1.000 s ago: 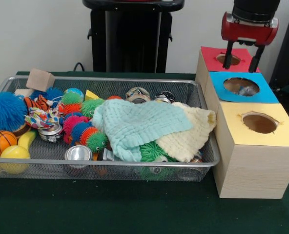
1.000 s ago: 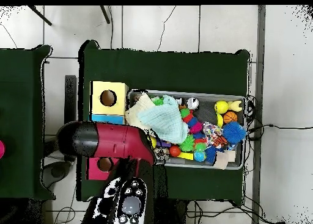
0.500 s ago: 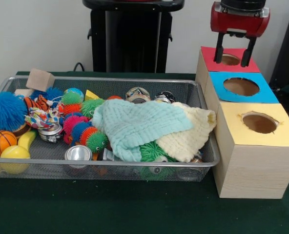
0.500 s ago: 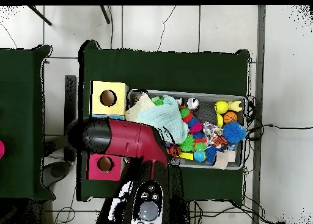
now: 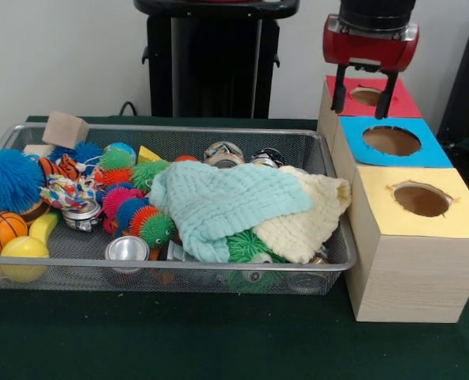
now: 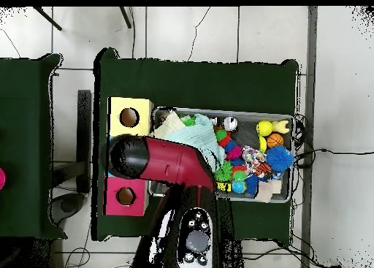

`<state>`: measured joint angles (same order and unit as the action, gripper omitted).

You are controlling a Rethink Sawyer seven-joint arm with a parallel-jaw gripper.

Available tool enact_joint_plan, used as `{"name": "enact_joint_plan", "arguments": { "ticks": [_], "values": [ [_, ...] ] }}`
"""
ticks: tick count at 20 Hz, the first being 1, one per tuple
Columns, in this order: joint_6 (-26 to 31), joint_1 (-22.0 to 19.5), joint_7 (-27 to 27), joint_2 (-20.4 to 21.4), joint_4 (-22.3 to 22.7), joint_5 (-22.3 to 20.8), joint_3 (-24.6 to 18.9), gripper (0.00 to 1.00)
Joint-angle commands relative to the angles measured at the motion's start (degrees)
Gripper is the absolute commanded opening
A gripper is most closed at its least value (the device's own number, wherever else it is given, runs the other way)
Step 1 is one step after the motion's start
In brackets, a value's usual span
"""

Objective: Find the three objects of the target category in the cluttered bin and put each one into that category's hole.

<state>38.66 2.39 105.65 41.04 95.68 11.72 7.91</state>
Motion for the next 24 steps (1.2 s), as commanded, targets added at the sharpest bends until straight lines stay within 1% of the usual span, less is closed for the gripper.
{"name": "enact_joint_plan", "arguments": {
  "ticks": [1, 7, 13, 18, 24],
  "values": [
    [-2.41, -5.83, -2.29, -3.16, 0.58, -3.65, -5.71, 1.00],
    [-3.90, -9.23, -3.75, -2.33, 2.45, -5.59, -7.06, 1.00],
    [-5.13, -14.53, -6.53, -1.53, 4.35, -8.34, -9.82, 1.00],
    [-6.67, -17.89, -6.44, -1.47, 5.46, -10.95, -11.90, 1.00],
    [-8.90, -21.50, -6.40, -2.62, 5.71, -14.42, -13.84, 1.00]
  ]
}}
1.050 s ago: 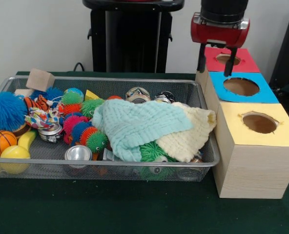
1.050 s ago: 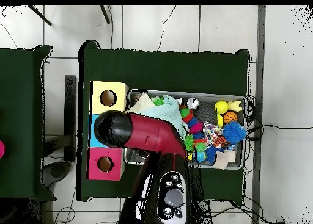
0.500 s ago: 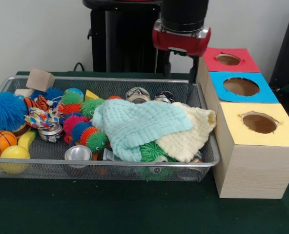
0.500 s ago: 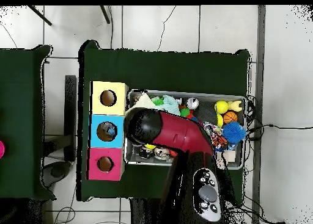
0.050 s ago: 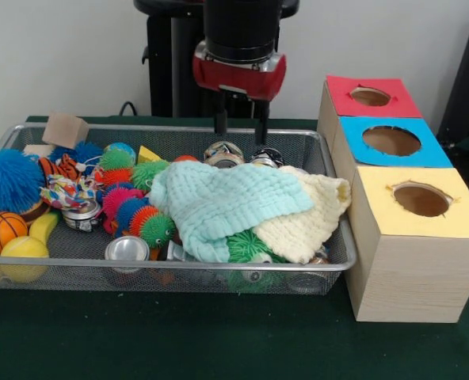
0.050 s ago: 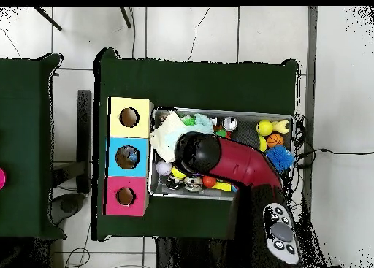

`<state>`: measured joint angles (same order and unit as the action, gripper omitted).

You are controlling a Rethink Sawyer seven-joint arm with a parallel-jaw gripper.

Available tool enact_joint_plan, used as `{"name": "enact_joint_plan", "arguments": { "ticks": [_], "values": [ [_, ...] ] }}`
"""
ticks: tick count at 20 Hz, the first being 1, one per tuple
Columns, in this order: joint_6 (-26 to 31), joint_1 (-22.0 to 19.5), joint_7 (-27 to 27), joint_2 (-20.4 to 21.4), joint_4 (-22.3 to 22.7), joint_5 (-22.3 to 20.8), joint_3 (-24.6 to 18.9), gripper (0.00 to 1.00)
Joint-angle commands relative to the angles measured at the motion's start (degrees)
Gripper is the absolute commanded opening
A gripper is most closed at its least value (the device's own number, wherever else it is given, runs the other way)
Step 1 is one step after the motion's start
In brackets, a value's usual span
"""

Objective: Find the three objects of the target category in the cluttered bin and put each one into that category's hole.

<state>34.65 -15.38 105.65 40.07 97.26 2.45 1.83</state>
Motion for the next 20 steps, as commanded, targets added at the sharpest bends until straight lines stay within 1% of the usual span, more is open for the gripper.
{"name": "enact_joint_plan", "arguments": {
  "ticks": [1, 6, 13, 16, 18, 20],
  "values": [
    [-5.37, -4.46, -6.50, -1.97, 4.17, -5.73, -8.21, 1.00],
    [-7.45, -7.99, -6.82, -3.61, 3.84, -8.99, -10.05, 1.00],
    [-8.46, -12.16, -7.28, -5.13, 2.80, -13.69, -12.81, 1.00],
    [-8.89, -13.74, -7.46, -5.95, 2.40, -15.19, -14.57, 1.00],
    [-10.16, -15.31, -7.96, -6.34, 2.45, -16.52, -16.44, 1.00],
    [-9.50, -15.83, -7.55, -6.84, 1.66, -17.35, -17.02, 1.00]
  ]
}}
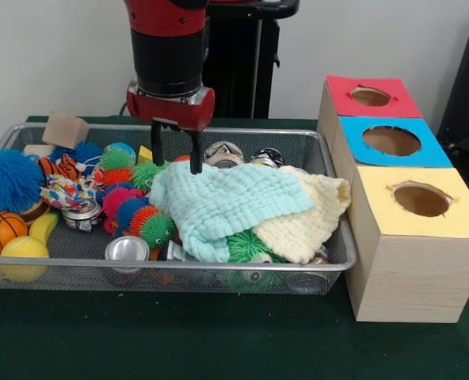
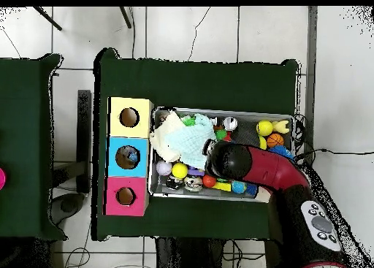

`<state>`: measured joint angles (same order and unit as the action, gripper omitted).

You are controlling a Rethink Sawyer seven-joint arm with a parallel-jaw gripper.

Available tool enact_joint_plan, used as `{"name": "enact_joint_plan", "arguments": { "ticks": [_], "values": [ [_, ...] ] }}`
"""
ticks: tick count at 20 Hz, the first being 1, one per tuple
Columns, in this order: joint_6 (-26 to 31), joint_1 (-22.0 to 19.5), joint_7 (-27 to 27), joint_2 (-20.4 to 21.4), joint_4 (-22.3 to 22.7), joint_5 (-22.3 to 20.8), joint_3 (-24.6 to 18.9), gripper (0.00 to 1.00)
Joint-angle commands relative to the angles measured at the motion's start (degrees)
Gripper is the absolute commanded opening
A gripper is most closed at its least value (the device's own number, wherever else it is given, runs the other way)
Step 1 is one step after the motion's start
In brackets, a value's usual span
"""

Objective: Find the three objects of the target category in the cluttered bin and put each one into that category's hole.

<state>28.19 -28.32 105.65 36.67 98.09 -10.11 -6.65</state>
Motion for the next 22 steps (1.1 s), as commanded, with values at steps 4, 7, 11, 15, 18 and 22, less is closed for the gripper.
{"name": "enact_joint_plan", "arguments": {
  "ticks": [4, 7, 11, 15, 18, 22],
  "values": [
    [-1.35, -3.72, -6.57, -2.81, 0.86, -5.73, -9.77, 1.00],
    [-0.59, -4.42, -5.96, -2.69, 0.86, -5.88, -10.71, 1.00],
    [0.15, -5.44, -5.59, -2.42, 1.18, -5.98, -11.87, 1.00],
    [-0.24, -6.19, -5.73, -1.93, 1.20, -6.75, -12.58, 1.00],
    [-0.32, -7.54, -6.23, -1.97, 1.31, -7.06, -14.01, 0.00],
    [-0.82, -7.79, -5.74, -1.56, 1.83, -6.99, -14.41, 0.00]
  ]
}}
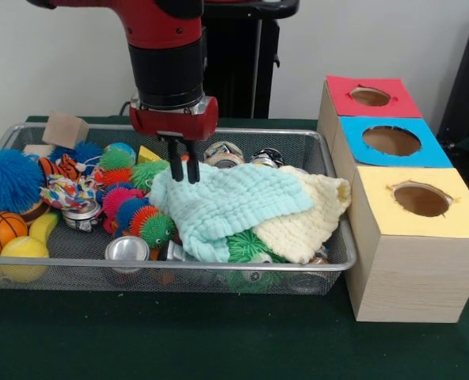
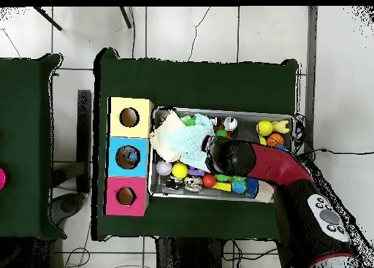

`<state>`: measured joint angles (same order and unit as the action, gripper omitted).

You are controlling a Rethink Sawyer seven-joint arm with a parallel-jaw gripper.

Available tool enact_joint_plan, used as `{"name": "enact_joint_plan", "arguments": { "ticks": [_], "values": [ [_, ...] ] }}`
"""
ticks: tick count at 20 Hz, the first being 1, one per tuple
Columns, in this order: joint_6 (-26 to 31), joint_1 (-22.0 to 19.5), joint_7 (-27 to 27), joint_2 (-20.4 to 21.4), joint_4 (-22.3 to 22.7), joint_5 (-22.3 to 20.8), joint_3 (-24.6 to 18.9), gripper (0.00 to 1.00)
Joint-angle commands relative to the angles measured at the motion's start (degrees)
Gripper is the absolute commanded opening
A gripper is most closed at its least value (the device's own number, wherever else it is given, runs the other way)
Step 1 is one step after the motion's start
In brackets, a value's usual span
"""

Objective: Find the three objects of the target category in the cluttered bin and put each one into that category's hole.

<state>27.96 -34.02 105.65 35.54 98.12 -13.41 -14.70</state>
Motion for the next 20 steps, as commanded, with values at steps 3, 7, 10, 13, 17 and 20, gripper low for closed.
{"name": "enact_joint_plan", "arguments": {
  "ticks": [3, 7, 10, 13, 17, 20],
  "values": [
    [-2.51, -2.60, -4.51, -0.94, 2.10, -3.98, -6.78, 0.00],
    [-1.74, -2.29, -3.69, -0.53, 2.16, -4.23, -6.30, 0.00],
    [-0.68, -2.11, -3.63, 0.08, 2.29, -4.34, -5.57, 0.00],
    [2.34, -3.59, -6.41, 1.94, 0.93, -5.86, -3.81, 0.00],
    [8.17, -6.09, -12.53, 0.41, -5.27, -8.34, -4.02, 0.00],
    [7.12, -8.17, -17.04, -6.88, -12.33, -11.37, -6.73, 0.00]
  ]
}}
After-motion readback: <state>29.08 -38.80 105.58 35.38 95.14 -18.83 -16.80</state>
